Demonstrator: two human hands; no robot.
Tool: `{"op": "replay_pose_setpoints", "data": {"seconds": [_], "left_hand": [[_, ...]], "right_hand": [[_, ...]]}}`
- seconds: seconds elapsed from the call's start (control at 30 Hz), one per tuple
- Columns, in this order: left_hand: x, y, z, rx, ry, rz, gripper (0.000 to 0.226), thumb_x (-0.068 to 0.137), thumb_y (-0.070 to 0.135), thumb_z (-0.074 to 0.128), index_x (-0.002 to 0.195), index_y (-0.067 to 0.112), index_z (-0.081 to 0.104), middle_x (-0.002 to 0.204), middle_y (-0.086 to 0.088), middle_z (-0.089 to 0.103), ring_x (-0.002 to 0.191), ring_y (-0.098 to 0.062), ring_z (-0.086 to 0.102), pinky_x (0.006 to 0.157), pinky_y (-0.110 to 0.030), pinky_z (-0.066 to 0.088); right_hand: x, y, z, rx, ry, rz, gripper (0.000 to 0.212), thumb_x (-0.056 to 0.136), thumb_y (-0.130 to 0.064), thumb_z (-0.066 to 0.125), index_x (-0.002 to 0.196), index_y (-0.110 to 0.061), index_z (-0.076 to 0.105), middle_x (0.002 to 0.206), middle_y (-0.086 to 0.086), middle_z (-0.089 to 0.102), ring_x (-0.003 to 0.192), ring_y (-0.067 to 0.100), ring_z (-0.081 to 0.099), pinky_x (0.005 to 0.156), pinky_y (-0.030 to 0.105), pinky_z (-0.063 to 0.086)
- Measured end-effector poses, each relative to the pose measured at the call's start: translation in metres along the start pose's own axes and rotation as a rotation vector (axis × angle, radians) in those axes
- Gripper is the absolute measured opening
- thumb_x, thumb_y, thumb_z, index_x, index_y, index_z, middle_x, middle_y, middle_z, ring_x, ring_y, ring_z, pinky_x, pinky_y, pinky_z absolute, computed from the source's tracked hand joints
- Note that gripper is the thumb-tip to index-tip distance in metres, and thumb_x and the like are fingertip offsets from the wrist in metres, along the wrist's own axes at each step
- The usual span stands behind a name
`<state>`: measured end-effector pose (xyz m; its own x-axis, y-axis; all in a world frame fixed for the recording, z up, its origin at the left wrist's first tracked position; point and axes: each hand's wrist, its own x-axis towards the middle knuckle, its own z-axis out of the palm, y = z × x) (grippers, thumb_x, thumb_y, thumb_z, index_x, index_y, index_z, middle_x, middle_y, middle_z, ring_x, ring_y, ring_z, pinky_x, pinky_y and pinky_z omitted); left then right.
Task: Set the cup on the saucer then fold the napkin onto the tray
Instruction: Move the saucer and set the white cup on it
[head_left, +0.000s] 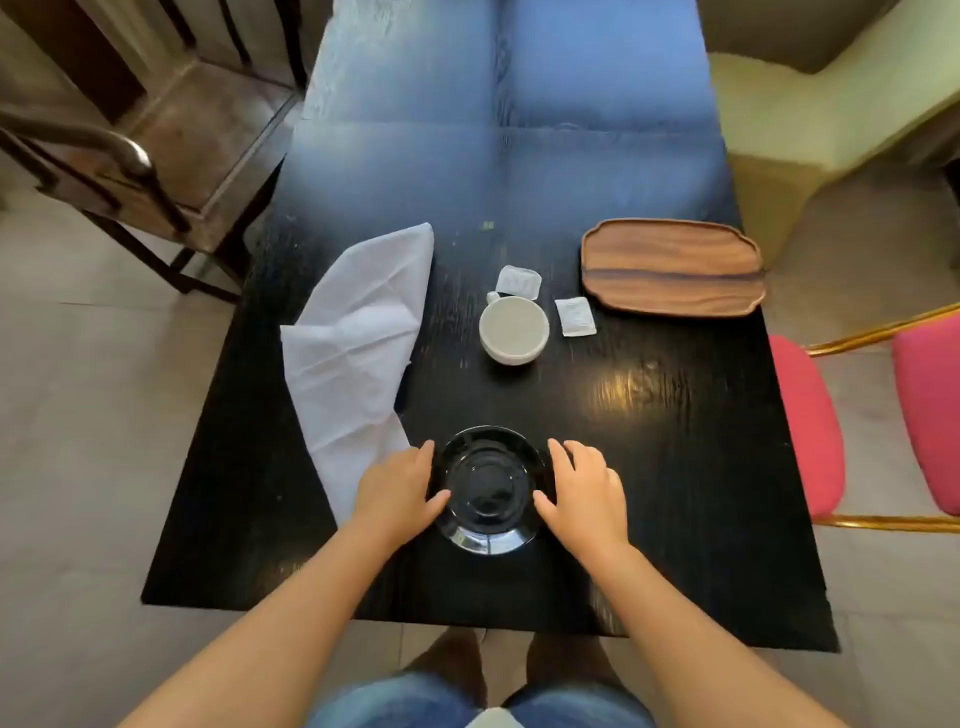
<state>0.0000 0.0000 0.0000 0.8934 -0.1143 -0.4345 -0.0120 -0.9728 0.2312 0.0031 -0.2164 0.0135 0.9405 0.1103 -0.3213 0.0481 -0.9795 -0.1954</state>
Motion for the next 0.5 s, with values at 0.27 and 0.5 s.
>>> {"op": "replay_pose_setpoints", "data": {"seconds": [0.27, 0.5], "left_hand": [[-0.001, 0.004, 0.021, -0.192, 0.016, -0.133, 0.038, 0.084, 0.030, 0.062, 0.119, 0.019, 0.051, 0.113, -0.002, 0.055, 0.105, -0.021, 0.051, 0.084, -0.033, 0.047], [-0.006, 0.037, 0.023, -0.674, 0.078, -0.316, 0.033, 0.084, -0.002, 0.052, 0.112, 0.012, 0.061, 0.093, -0.002, 0.064, 0.081, -0.015, 0.058, 0.077, -0.026, 0.044]], "right_hand": [[-0.005, 0.003, 0.017, 0.234, -0.123, 0.090, 0.048, 0.090, -0.025, 0.055, 0.135, -0.018, 0.040, 0.128, 0.002, 0.050, 0.119, 0.017, 0.045, 0.096, 0.029, 0.042], [-0.001, 0.023, 0.014, 0.682, -0.168, 0.278, 0.039, 0.084, -0.002, 0.054, 0.118, -0.021, 0.052, 0.096, -0.002, 0.055, 0.088, 0.012, 0.053, 0.077, 0.022, 0.044]]}}
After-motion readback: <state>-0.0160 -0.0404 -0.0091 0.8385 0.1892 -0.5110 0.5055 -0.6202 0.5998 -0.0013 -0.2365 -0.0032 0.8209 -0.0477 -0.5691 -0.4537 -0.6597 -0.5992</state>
